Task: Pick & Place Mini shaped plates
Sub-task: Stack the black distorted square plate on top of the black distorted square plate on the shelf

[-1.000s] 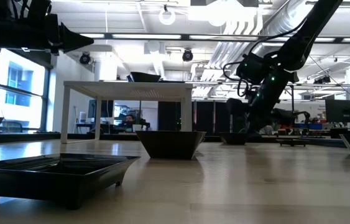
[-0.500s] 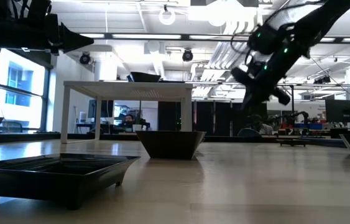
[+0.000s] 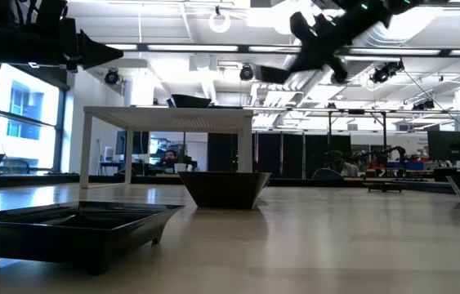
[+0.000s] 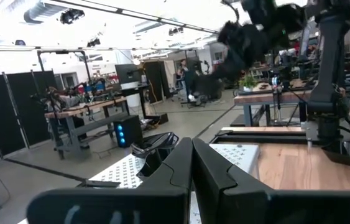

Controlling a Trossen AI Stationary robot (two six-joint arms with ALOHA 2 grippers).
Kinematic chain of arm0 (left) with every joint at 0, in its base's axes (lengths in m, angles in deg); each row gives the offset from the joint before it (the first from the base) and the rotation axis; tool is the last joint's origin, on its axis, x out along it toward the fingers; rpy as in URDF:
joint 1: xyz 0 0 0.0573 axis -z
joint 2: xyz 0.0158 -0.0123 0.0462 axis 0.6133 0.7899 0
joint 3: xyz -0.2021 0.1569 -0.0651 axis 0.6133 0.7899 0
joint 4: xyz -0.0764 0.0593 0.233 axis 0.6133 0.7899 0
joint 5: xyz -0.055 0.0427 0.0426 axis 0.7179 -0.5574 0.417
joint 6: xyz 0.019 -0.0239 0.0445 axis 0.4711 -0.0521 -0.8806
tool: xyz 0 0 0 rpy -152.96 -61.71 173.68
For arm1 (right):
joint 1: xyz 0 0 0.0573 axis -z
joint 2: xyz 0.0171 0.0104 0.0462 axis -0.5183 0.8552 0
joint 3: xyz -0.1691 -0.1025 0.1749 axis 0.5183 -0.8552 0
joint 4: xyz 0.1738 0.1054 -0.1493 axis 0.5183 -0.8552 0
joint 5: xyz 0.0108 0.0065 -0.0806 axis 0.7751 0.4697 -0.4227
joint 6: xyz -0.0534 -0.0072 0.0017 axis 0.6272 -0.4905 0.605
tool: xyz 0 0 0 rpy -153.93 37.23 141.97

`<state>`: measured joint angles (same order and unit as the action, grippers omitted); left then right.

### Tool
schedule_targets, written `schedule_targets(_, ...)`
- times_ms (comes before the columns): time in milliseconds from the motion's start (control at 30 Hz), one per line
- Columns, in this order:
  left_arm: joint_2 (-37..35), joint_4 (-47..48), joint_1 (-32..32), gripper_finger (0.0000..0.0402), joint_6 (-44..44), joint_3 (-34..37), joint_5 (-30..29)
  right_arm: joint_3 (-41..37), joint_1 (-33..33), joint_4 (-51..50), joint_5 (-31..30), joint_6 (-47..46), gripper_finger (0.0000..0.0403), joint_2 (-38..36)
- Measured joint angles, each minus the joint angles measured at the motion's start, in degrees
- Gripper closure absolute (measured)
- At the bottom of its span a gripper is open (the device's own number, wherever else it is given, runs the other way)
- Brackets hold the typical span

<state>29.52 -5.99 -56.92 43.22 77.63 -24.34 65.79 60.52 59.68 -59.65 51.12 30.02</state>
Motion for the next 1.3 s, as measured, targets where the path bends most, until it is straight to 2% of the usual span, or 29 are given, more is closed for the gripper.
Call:
schedule_targets(200,0.02,0.31,-0.01,0.0399,-0.49,0.00,-0.02,14.63,-2.25,-4.35,6.27,0.37,0.0395,11.10)
schedule_targets(400,0.02,0.81,-0.02,0.0399,-0.61,0.00,-0.04,26.68,-4.40,-10.91,8.13,-0.70,0.0395,20.73)
schedule_targets(633,0.02,1.11,-0.02,0.0399,-0.94,0.00,-0.07,36.08,-7.34,-11.81,8.94,-4.55,0.0395,29.45)
schedule_targets(833,0.02,1.11,-0.02,0.0399,-1.01,0.00,-0.07,39.71,-8.16,-12.70,11.22,-9.40,0.0395,35.24)
schedule_targets(1300,0.01,1.09,-0.02,0.0399,-1.01,0.00,-0.24,40.02,-7.30,-14.55,9.67,-8.38,0.0395,36.51)
